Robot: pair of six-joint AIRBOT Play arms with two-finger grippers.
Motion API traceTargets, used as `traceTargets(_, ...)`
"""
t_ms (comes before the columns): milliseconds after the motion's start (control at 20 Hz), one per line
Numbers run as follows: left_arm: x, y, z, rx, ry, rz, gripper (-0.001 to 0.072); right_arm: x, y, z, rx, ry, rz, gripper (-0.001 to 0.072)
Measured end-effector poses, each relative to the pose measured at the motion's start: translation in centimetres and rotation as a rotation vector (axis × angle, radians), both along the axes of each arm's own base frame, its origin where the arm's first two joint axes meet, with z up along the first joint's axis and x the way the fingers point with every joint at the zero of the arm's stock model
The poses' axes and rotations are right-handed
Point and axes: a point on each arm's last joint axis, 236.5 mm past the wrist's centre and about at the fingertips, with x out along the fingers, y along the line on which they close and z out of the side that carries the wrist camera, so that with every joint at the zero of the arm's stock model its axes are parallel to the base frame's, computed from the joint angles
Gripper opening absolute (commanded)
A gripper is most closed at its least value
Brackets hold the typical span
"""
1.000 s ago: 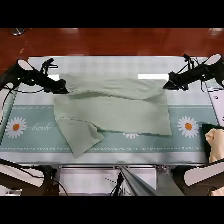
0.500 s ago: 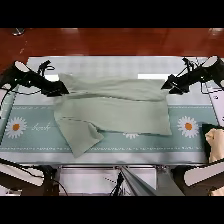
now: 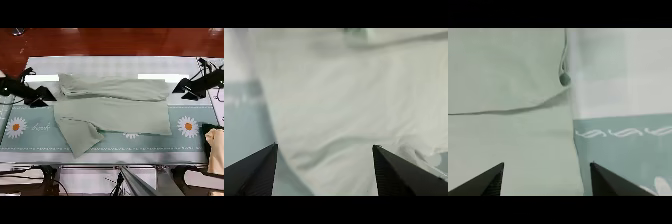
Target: Fold the shirts.
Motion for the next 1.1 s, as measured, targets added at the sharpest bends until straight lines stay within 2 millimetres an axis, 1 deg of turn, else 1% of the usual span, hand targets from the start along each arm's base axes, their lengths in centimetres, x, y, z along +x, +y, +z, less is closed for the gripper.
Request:
traceTargets(100,-3.1,0.7,-0.3,0.005,0.003,0.071,0.0704,-2.4,1.2,0.3,0.020,-0.067,-0.050,0.0625)
traceTargets(200,-6.1,1.2,-1.6,0.007,0.026,0.166,0.0703,-4.7,2.5,0.2,0.046,-0.134,-0.098,0.0625)
traceTargets(250,-7.3,1.2,-2.3,-0.004,0.043,0.203,0.0703,-5.9,3.1,0.1,0.059,-0.159,-0.117,0.0625)
traceTargets(300,-8.5,0.6,-2.9,-0.026,0.063,0.227,0.0702,-6.9,3.5,-0.2,0.068,-0.176,-0.132,0.0625)
traceTargets(400,-9.8,-0.8,-3.8,-0.076,0.076,0.251,0.0700,-8.4,4.3,-0.4,0.082,-0.201,-0.151,0.0625)
traceTargets(550,-10.1,-3.3,-4.7,-0.140,0.062,0.280,0.0699,-9.5,5.2,-0.2,0.111,-0.227,-0.168,0.0624)
traceTargets(700,-9.1,-5.9,-4.9,-0.184,0.018,0.286,0.0699,-9.8,5.8,0.0,0.139,-0.241,-0.180,0.0624)
traceTargets(850,-8.6,-8.4,-5.3,-0.176,-0.023,0.219,0.0697,-9.8,5.9,0.2,0.153,-0.249,-0.195,0.0624)
traceTargets(900,-8.8,-9.1,-5.4,-0.173,-0.030,0.187,0.0697,-9.7,5.6,0.2,0.152,-0.252,-0.206,0.0624)
traceTargets(1000,-9.2,-10.0,-5.6,-0.167,-0.031,0.137,0.0696,-9.4,4.0,0.5,0.145,-0.259,-0.262,0.0624)
traceTargets(1050,-9.5,-10.1,-5.6,-0.158,-0.029,0.115,0.0695,-9.6,2.7,0.4,0.131,-0.253,-0.296,0.0624)
traceTargets(1100,-9.9,-10.0,-5.7,-0.150,-0.021,0.088,0.0662,-10.0,1.2,0.3,0.117,-0.241,-0.333,0.0624)
